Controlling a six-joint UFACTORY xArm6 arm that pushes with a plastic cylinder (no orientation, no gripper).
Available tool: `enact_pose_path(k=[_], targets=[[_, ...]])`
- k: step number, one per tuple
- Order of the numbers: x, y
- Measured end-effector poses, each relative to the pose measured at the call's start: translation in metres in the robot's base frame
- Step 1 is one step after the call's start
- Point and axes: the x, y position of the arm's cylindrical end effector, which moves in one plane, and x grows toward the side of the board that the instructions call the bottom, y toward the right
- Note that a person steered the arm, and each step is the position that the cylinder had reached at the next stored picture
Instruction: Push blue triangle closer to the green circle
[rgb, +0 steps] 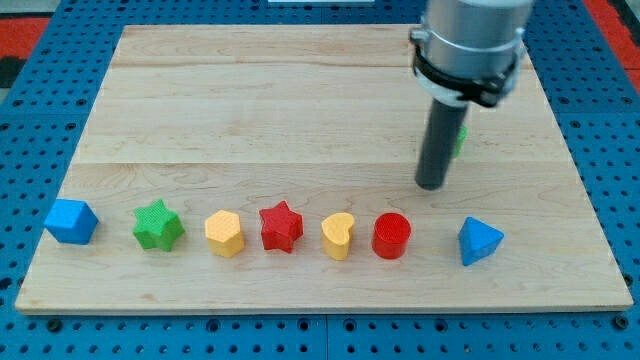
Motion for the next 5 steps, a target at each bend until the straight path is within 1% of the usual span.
enact_pose_path(k=[1,2,3,5], targets=[[0.011,0.073],[0.069,0.085],[0.078,0.085],[0.078,0.080]])
